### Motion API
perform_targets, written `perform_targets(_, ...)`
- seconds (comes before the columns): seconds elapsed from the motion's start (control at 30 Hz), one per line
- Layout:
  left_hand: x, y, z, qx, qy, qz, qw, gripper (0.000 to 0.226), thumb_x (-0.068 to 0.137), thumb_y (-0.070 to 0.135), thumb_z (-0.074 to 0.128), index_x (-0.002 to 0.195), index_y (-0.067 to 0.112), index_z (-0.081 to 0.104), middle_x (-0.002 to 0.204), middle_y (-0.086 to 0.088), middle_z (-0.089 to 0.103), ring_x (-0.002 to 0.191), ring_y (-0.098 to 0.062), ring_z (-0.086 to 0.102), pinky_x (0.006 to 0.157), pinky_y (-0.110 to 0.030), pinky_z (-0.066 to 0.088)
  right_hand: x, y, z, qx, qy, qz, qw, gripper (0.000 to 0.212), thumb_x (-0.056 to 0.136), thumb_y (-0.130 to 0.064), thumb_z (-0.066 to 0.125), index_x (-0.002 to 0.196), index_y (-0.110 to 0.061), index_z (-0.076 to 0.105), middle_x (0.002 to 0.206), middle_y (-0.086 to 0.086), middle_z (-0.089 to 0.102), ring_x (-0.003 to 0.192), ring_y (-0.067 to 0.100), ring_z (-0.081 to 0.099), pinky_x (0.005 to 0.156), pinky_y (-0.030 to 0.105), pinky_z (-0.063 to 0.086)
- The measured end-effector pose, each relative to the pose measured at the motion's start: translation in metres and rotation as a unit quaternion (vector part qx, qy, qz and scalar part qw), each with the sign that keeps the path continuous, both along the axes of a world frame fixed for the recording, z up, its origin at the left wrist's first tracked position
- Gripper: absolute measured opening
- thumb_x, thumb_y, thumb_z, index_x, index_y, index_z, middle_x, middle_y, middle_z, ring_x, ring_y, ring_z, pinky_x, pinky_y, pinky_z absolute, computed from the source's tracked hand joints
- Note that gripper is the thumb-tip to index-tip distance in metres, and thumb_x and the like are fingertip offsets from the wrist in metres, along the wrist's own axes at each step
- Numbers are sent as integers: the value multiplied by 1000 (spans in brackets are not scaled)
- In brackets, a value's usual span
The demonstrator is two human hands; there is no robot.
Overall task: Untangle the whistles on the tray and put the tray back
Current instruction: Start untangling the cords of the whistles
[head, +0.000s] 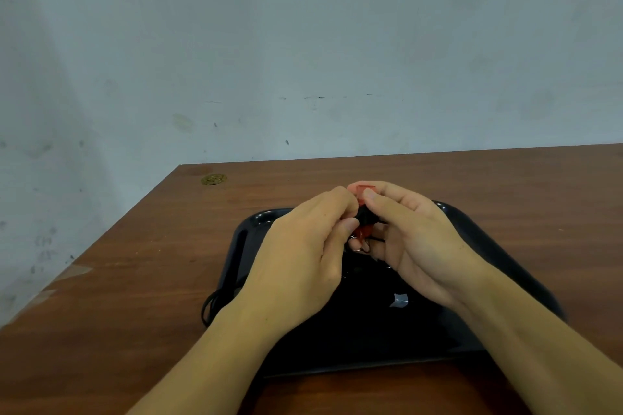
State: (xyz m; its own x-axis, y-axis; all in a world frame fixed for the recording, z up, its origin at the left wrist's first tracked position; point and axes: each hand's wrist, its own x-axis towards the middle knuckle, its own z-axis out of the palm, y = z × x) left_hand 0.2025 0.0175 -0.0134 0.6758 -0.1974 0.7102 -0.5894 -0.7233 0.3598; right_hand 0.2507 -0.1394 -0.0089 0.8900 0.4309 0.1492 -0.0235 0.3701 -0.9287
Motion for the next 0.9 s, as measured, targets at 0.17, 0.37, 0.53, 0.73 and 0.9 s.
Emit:
perform_targets(0.17, 3, 1, -2, 12, -32, 22, 999, 7, 97, 17, 53, 92, 18, 58, 82, 9, 54, 74, -12, 52, 61, -30, 44, 1, 1, 1, 19, 23, 9, 1000, 40, 84, -25, 64, 118, -3, 68, 89, 10, 69, 71, 18, 59, 66, 27, 55)
perform_targets(0.37, 4, 2, 0, 4, -39, 38, 999, 11, 95, 14, 57, 88, 22, 55, 86, 16, 48, 77, -8, 48, 66, -15, 35, 4, -4, 2, 17, 22, 21, 999, 33, 90, -21, 60, 111, 0, 74, 92, 8, 72, 71, 12, 61, 72, 24, 57)
perform_targets(0.53, 2, -2, 2, -25, -58, 27, 998, 9, 94, 12, 57, 87, 17, 56, 91, 11, 53, 83, -15, 55, 67, -26, 46, 2, -3, 3, 29, 40, 24, 998, 31, 96, -18, 57, 113, 3, 71, 95, 12, 71, 72, 13, 62, 71, 23, 57)
perform_targets(0.73, 1, -1, 1, -60, -45, 45, 996, 18, 95, 9, 62, 87, 23, 55, 83, 14, 53, 71, -5, 53, 62, -11, 38, 1, -2, 1, 24, 28, 23, 999, 36, 87, -23, 62, 112, 0, 74, 101, 14, 73, 73, 12, 63, 71, 23, 57)
perform_targets(0.9, 4, -1, -1, -53, -23, 60, 996, 15, 92, 17, 64, 93, 29, 56, 87, 18, 54, 72, -1, 54, 62, -9, 40, 3, -1, 2, 24, 29, 17, 999, 34, 87, -19, 64, 113, 0, 73, 103, 15, 72, 78, 15, 63, 72, 24, 57)
